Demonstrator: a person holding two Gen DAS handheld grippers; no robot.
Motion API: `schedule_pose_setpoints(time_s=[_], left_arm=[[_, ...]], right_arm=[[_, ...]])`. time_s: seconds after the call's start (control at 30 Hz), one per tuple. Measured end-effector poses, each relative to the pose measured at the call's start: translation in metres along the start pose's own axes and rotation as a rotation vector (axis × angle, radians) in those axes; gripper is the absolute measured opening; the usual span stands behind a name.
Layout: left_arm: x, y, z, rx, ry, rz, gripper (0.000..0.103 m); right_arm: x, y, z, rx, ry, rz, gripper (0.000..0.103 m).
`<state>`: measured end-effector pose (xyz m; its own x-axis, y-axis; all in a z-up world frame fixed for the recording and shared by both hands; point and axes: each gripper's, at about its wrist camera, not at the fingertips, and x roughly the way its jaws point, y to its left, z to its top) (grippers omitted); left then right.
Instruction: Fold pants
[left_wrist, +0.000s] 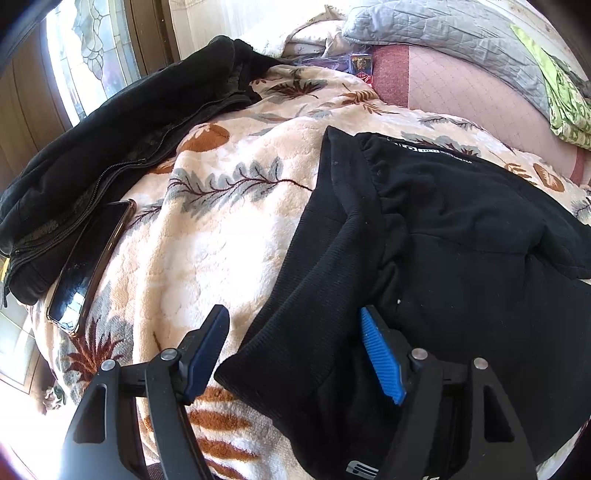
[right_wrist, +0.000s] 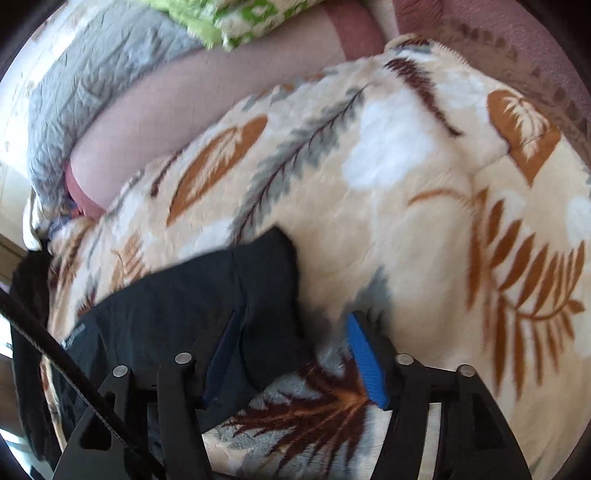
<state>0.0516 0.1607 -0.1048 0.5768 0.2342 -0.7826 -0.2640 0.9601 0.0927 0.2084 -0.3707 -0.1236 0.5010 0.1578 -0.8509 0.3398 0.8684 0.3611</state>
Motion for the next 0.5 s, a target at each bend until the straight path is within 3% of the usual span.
schedule_pose_setpoints(time_s=[0.03,0.13,0.27,0.37,0.4,0.47,0.5], left_arm=[[0.0,0.0,0.0,-0.002,0.002,0.002,0.072],[0.003,0.002,0.001,-0.013,0.01,0.001,0.072],[0.004,0.001,0.001,-0.006,0.011,0.005,0.072],[0.004,0.002,0.002,-0.001,0.009,0.003,0.072],[0.005,0.002,0.002,-0.003,0.01,0.002,0.072],[0.004,0.002,0.001,-0.005,0.011,-0.002,0.072],[0.003,0.003,0.001,-0.006,0.01,-0.005,0.072]], right_arm=[[0.004,0.006,-0.002,-0.016,0.015,0.008,0.012],[-0.001,0.016,0.002,-0.051,-0.016,-0.001,0.006],[-0.006,0.011,0.015,-0.044,-0.062,-0.134,0.006],[-0.004,0.017,0.016,-0.109,-0.087,-0.233,0.006],[-0.005,0.021,0.014,-0.137,-0.1,-0.232,0.009],[-0.012,0.019,0.013,-0.144,-0.107,-0.22,0.031],[-0.019,0.015,0.011,-0.129,-0.108,-0.234,0.054]])
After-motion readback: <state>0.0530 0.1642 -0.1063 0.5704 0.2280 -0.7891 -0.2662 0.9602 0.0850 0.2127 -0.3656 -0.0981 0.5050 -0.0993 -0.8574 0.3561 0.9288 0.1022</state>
